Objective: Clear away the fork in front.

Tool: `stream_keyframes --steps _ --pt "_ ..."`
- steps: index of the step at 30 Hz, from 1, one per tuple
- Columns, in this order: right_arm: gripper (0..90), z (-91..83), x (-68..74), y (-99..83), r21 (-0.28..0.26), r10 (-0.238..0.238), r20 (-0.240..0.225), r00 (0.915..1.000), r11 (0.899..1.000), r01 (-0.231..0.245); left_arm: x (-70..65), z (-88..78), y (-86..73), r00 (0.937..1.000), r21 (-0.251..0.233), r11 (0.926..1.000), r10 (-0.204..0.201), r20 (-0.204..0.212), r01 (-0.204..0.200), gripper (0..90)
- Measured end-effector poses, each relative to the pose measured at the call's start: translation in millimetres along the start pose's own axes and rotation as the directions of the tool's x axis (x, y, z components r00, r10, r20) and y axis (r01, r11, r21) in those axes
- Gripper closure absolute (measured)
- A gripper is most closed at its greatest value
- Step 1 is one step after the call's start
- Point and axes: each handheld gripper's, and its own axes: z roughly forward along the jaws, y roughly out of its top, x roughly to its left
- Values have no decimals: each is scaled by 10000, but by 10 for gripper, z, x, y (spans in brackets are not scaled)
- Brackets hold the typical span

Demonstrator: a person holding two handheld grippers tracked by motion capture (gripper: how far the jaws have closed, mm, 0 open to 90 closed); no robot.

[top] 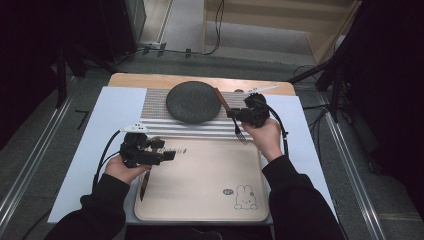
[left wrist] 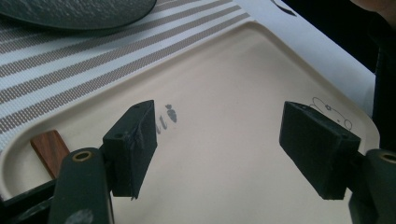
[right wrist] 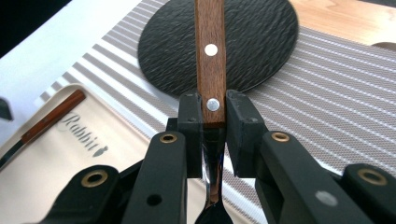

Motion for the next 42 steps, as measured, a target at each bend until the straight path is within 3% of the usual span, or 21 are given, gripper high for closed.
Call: stream_keyframes --steps 26,35,42 --pt "758 -90 310 -283 -528 -820 -760 9937 9955 781 -46 127 488 10000 -103 9999 57 -32 -57 281" --pt "758 -56 534 -372 -778 -1521 -960 9837 9864 1450 -72 106 586 9999 -383 9993 20 -103 -24 281" --pt "758 -13 668 -438 -946 -1712 -1098 9791 9824 1612 -162 122 632 10000 -529 9986 16 -69 -19 282"
